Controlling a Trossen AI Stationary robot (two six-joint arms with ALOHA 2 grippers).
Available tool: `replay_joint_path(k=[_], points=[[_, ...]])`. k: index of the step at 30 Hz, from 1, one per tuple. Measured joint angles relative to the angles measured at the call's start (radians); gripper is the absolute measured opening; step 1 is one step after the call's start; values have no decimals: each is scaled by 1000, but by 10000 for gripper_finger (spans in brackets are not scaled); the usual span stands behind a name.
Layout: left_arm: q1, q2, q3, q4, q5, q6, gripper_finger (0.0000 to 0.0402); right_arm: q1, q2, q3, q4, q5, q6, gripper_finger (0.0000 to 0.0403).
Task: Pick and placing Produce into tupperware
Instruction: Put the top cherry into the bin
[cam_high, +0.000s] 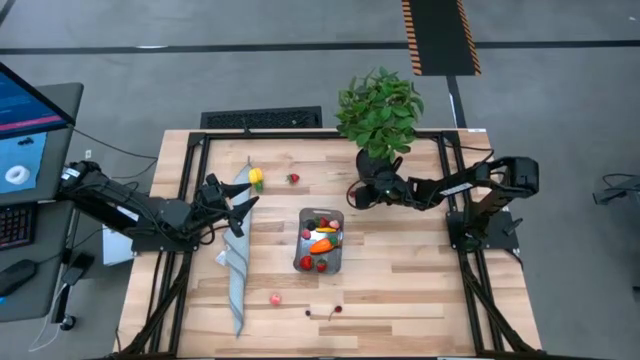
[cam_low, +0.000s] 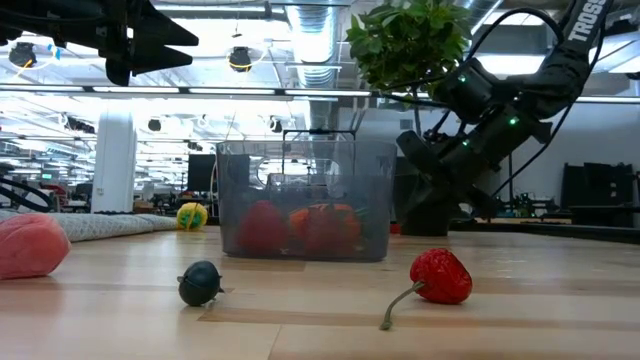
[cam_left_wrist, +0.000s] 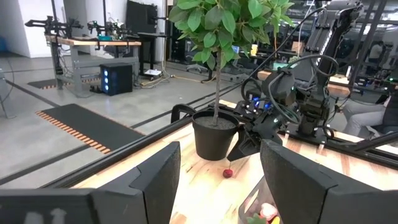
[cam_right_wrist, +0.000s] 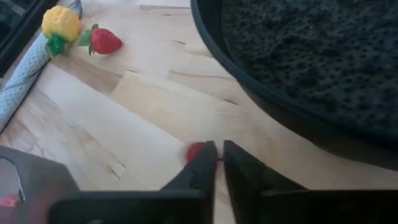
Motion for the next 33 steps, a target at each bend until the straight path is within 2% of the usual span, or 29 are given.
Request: replay_joint_path(k=[2,4,8,14,19,22,26,29,33], points=[[0,0,0,0,0,0,212,2,0,0,2,-9,-8,21],[0,0,0,0,0,0,212,9,0,0,6,-12,-9,13],[0,0,0,0,0,0,212,32,0,0,54,-19,-9,31],[0,0,0,0,0,1,212,89,0,0,186,0,-61,10],[0,0,0,0,0,1,212,144,0,0,264,11,-85,25],[0,0,0,0,0,1,212,185,0,0,275,16,-83,24],[0,0,0,0,0,1,212,252,0,14,278,89,-129,10],[0,0,0,0,0,1,212,312,0,44,278,142,-185,11],[0,0,0,-1,0,1,212,380,0,100,256,155,-216,21]])
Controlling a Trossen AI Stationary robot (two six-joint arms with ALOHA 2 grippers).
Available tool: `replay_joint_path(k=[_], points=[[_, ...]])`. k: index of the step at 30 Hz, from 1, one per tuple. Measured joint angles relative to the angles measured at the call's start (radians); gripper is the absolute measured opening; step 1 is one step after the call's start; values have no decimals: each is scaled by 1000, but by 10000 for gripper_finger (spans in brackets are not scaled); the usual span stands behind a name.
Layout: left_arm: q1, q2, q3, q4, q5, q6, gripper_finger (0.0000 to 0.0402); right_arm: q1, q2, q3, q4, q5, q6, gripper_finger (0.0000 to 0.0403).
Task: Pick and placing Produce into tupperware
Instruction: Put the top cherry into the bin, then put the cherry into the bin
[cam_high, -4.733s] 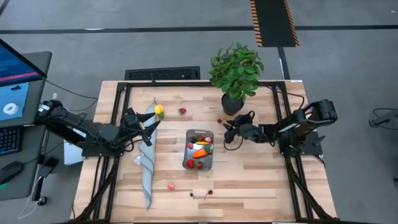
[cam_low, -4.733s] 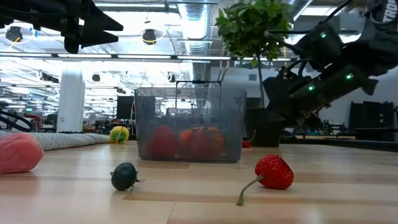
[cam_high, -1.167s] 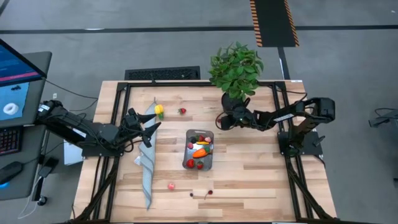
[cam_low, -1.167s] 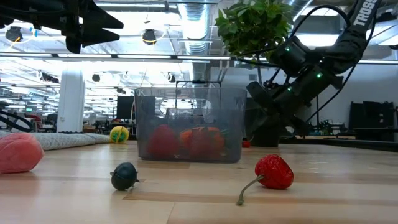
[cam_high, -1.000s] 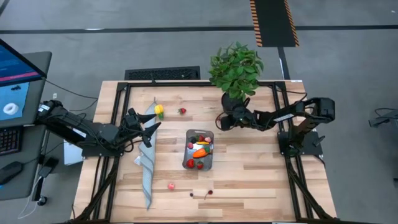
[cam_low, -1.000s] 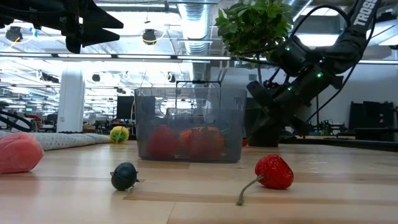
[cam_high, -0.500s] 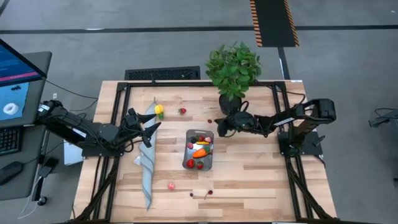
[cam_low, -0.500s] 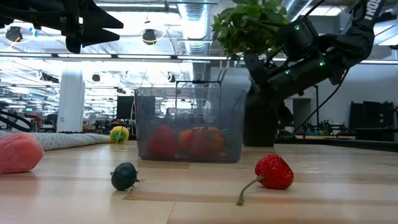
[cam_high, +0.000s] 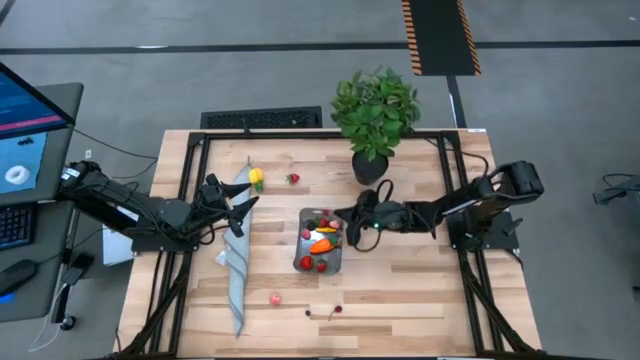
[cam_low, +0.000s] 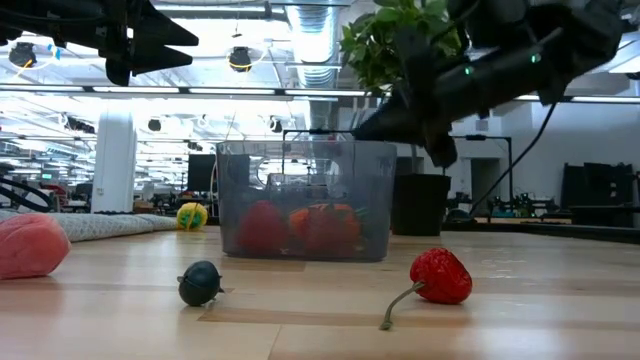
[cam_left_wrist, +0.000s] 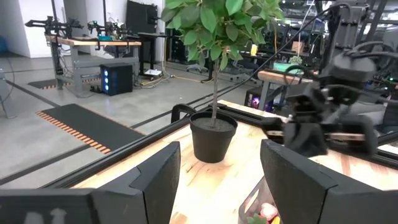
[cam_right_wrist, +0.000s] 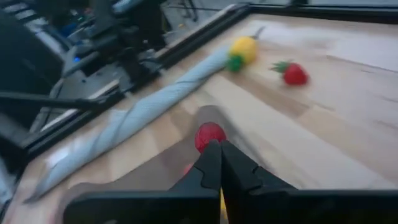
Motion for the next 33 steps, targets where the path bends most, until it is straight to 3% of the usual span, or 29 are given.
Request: replay_joint_path(k=[7,10,20,23,27,33], points=[[0,0,0,-10,0,1,212,117,0,89,-171,4,-19,14],[0,0,0,-9,0,9,212,158,0,102,-236,6,18,30],[0,0,0,-9,0,5,212,211,0,102,-224,10,16,108],[0,0,0,-9,43,5,212,235,0,102,-226,6,-10,123],[0,18,0,-3,127,6,212,297,0,102,-225,2,-42,138],[0,50,0,2,127,15,212,449,0,102,-212,11,-136,147]])
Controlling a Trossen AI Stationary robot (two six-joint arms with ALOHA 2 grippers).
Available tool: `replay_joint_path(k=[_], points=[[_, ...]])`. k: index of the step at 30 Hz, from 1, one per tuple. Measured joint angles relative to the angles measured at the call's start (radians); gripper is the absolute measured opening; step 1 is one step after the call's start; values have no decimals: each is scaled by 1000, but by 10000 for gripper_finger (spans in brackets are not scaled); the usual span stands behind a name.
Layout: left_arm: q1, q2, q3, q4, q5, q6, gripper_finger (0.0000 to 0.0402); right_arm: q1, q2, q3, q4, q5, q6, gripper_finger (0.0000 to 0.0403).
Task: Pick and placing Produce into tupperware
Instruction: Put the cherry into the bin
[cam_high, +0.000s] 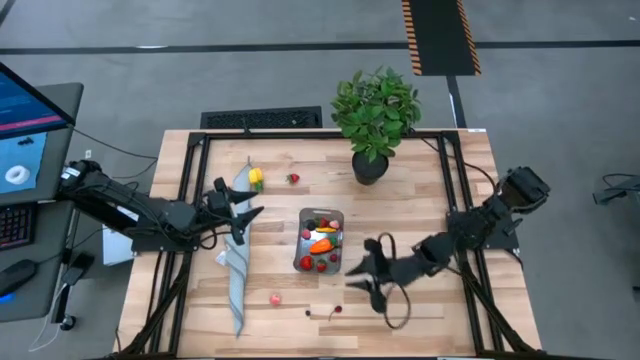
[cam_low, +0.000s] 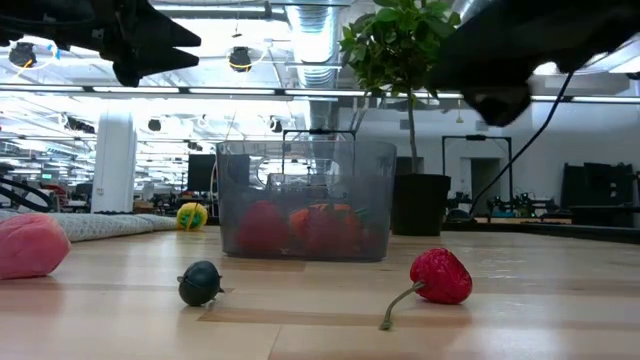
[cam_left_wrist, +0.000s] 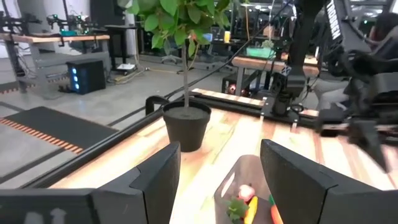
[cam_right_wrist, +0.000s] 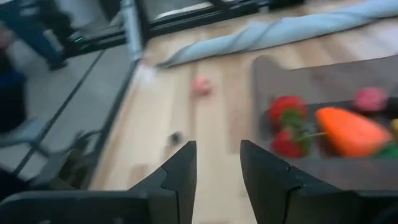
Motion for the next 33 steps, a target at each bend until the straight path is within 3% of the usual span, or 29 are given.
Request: replay_joint_path(k=[6,12,17,24,33], points=[[0,5,0,-1,0,0,212,103,0,0,-58,5,36,136],[0,5,0,-1,0,0,212,132,27,2,-44,7,133,134],[0,5,0,-1,0,0,212,112,136,2,57,-1,169,183],[0,5,0,-1,0,0,212,110,314,1,294,-44,15,285],[0,5,0,-2,0,0,212,91,458,42,351,-57,29,310]])
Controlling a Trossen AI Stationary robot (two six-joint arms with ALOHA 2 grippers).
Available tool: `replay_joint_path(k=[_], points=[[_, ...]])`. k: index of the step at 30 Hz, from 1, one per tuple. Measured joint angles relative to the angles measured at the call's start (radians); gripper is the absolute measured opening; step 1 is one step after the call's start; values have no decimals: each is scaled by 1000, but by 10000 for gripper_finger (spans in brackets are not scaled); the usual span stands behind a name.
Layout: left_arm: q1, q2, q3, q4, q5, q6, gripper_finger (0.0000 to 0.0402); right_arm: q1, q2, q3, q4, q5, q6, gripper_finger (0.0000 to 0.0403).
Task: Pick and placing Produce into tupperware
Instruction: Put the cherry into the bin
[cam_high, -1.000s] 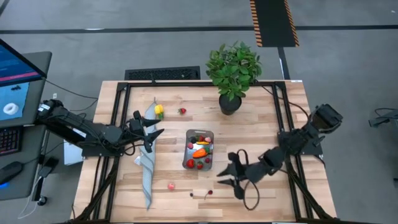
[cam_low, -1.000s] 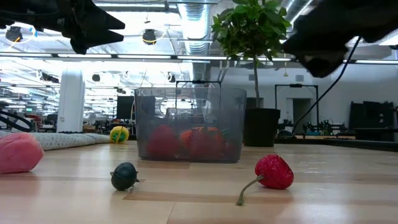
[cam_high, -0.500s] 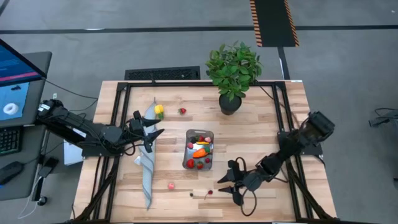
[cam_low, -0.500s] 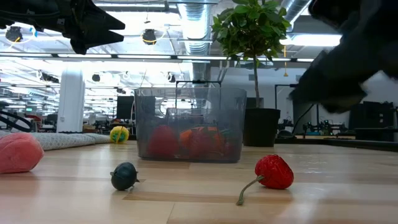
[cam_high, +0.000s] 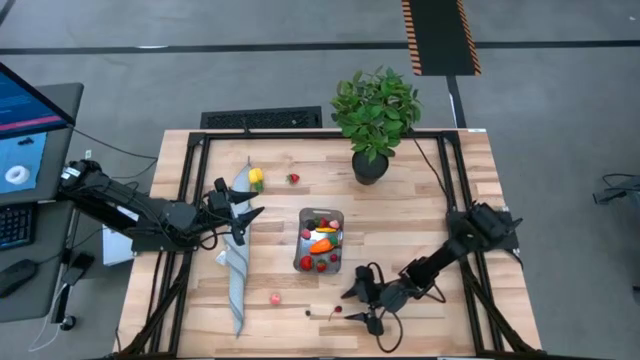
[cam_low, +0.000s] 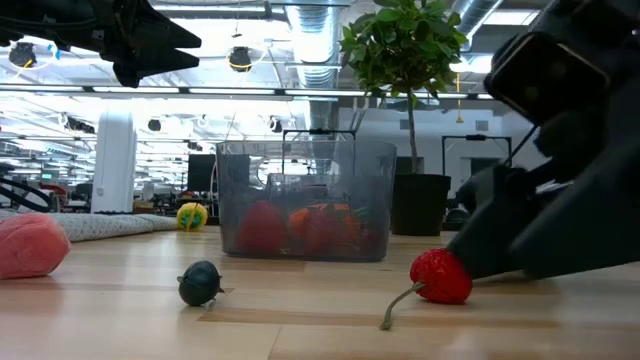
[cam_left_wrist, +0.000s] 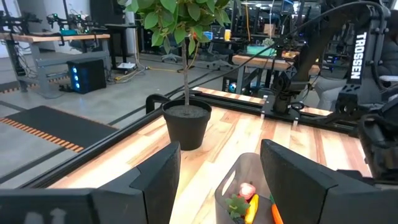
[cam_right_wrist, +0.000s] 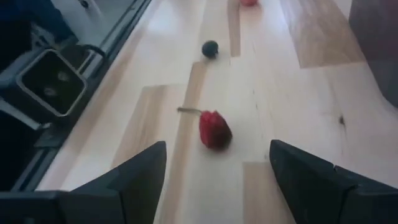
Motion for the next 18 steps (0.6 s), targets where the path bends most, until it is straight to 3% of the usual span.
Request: replay_joint_path(k=[12,18], points=[[0,0,0,-2,0,0,212,-17,63,75,3,-2,-29,310],[0,0,0,-1,2,-2,212,-17,63,75,-4,-2,-13,282]])
